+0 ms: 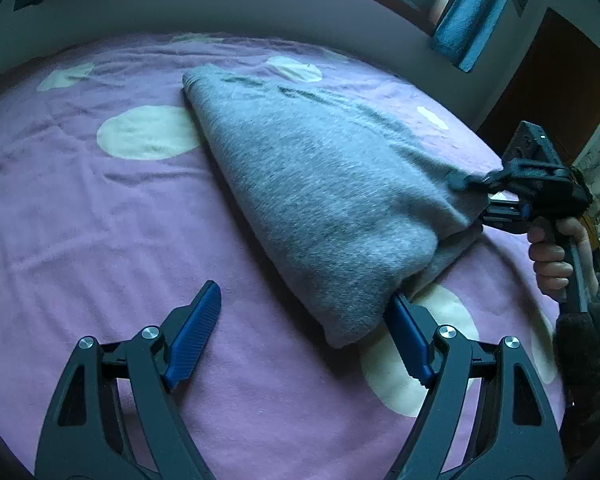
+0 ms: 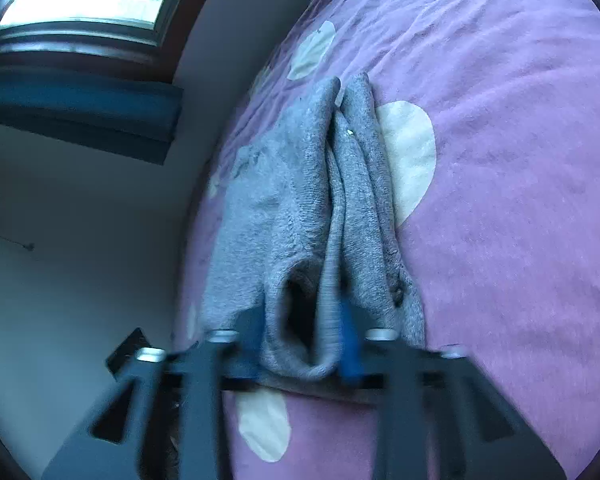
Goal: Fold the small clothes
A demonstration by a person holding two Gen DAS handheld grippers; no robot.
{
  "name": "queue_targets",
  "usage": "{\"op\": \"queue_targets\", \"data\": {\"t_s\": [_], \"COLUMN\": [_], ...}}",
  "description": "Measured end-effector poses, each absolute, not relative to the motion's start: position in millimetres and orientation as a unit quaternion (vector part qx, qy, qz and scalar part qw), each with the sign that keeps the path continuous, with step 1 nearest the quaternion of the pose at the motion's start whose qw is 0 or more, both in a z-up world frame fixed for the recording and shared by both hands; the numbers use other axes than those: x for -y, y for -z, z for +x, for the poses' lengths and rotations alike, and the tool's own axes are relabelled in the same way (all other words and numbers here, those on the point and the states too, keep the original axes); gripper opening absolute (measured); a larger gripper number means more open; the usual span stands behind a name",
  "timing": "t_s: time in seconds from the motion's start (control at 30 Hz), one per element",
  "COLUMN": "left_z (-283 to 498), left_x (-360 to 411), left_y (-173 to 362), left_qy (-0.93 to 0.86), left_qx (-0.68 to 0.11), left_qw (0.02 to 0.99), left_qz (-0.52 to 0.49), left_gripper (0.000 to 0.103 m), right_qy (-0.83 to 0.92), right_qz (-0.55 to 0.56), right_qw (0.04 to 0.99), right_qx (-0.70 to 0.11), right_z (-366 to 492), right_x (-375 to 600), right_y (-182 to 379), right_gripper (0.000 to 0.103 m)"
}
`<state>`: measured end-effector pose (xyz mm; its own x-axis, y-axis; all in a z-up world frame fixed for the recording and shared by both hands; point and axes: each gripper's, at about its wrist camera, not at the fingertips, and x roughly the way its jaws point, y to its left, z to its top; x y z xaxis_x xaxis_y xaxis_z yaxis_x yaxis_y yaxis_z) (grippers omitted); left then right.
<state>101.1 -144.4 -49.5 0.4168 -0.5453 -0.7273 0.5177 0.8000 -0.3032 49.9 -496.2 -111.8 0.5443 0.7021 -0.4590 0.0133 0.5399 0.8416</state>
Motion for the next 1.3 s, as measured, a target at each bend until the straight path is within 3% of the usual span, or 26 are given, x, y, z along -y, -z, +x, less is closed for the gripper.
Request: {"op": "queue_targets", "data": {"t_s": [0.17,0.27,0.4,0.5,0.63,0.77,0.93,0.97,1.0,1.03,1.3], "left_z": [93,104,111,110,107,105,102,102,102,102,102], "left_x": [136,138,152,156,154,154,148,146,144,142,131], "left_y": [29,33,47,56,56,57,57,57,56,54,56], "left_qy": [0.37,0.356,0.305,0.288,0.287,0.289,0.291,0.292,0.293,0.295,0.284], "left_qx": [-0.399,-0.417,-0.442,-0.448,-0.445,-0.443,-0.444,-0.444,-0.443,-0.44,-0.442], "left_qw": [0.837,0.831,0.84,0.844,0.845,0.846,0.844,0.844,0.843,0.844,0.844], "left_qz": [-0.051,-0.099,-0.08,-0.065,-0.068,-0.071,-0.078,-0.079,-0.082,-0.087,-0.108], "left_gripper": [0.08,0.08,0.08,0.08,0.08,0.08,0.08,0.08,0.08,0.08,0.08], "right_qy": [-0.22,-0.212,-0.229,-0.244,-0.265,-0.265,-0.247,-0.247,-0.244,-0.232,-0.211], "right_qz": [0.397,0.395,0.411,0.435,0.452,0.447,0.439,0.437,0.432,0.419,0.429], "right_qw": [0.791,0.786,0.773,0.754,0.741,0.744,0.752,0.752,0.755,0.763,0.772], "right_qx": [-0.409,-0.426,-0.426,-0.427,-0.42,-0.419,-0.426,-0.427,-0.429,-0.434,-0.419], "right_z": [24,21,28,36,57,92,135,141,145,150,148], "right_x": [505,510,511,518,522,520,517,516,514,513,532], "right_y": [105,122,126,125,122,114,114,113,112,111,127], "right_gripper": [0.006,0.006,0.006,0.013,0.04,0.046,0.047,0.046,0.035,0.012,0.008]}}
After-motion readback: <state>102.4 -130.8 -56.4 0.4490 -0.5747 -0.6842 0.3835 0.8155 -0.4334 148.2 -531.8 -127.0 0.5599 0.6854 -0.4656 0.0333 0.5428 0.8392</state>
